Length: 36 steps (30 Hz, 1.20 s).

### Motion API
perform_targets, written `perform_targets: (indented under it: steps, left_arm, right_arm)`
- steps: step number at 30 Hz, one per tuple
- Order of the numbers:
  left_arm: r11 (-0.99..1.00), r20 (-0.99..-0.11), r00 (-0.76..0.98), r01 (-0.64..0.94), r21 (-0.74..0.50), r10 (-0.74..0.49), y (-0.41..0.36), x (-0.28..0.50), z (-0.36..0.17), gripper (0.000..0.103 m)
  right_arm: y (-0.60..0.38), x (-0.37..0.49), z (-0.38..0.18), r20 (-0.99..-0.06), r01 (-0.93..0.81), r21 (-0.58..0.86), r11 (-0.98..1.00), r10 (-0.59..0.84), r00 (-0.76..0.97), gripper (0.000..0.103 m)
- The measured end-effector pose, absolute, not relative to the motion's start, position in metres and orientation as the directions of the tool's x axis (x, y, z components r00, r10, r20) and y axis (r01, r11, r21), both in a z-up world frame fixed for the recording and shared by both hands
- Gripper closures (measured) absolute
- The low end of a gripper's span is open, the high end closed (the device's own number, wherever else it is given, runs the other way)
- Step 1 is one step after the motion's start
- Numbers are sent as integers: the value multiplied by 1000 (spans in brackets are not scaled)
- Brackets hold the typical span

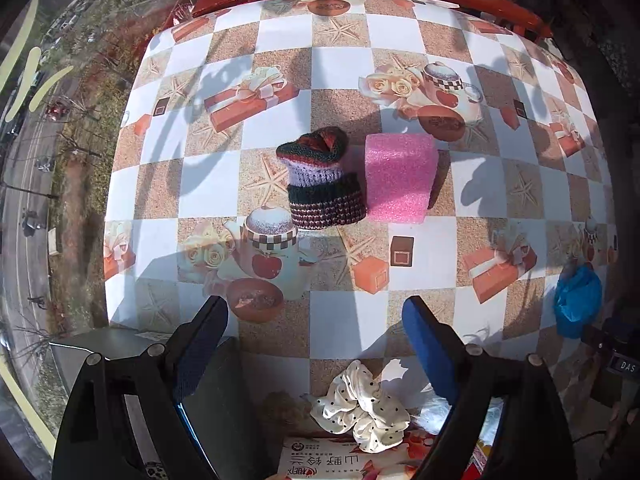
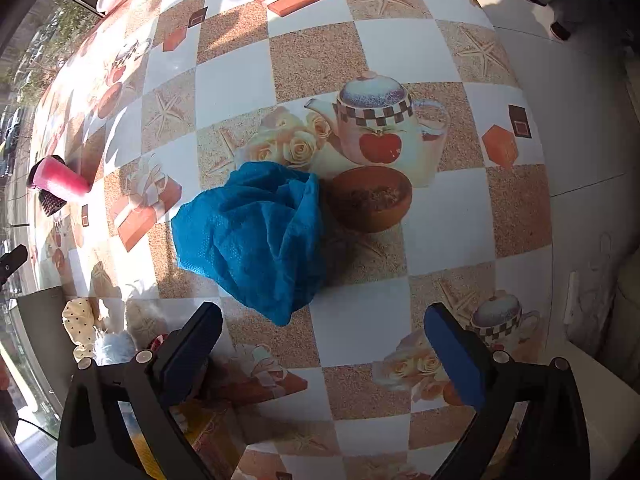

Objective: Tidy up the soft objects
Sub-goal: 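Move both grippers from the box back to the pile of soft items, then grasp the striped knit hat with the left gripper while the right gripper grasps the blue plastic bag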

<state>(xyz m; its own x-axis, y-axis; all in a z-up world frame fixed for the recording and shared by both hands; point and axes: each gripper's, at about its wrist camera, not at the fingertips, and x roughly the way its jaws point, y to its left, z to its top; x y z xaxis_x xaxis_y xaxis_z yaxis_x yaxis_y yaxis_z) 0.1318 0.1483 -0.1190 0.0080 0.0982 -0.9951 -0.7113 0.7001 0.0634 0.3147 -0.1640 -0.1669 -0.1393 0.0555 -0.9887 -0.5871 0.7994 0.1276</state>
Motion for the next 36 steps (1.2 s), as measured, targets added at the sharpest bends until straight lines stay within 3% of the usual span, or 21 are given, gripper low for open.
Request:
perform_targets:
  steps: [8,12,15,24,29,33,36]
  left_arm:
    - [764,-993,5,-639,90,120,128,189,-142,12]
    - [678,-980,-3,-721,141,201,151,185,-146,12]
    - [596,-981,10,-796,109,194,177,172,-147,12]
    - [563,-979,27,-821,94,204,202,174,-159,12]
    - [534,-973,-55,-828,169,223,211,177,-182,12]
    - [547,-988,-60,-827,129,142,220,174,-197,26]
    - [555,-986,-52,-821,134,161,221,174,-194,33]
  right_arm:
    - [-162,311,-162,-990,-599,130,790,68,-124,2]
    - [-179,315,-156,-987,-582,146,800,81,-137,1]
    - [-185,322,-154,-987,-579,156,800,106,-119,1]
    - [-135,323,-163,-987,-661,157,734,103,-120,2]
    - [-111,315,-187,-994,-723,102,683,41,-101,1]
    - [-101,310,-204,-996,-752,76,654,24,-80,0]
    - [-96,303,-206,-1000,-778,13,629,-4,-19,0]
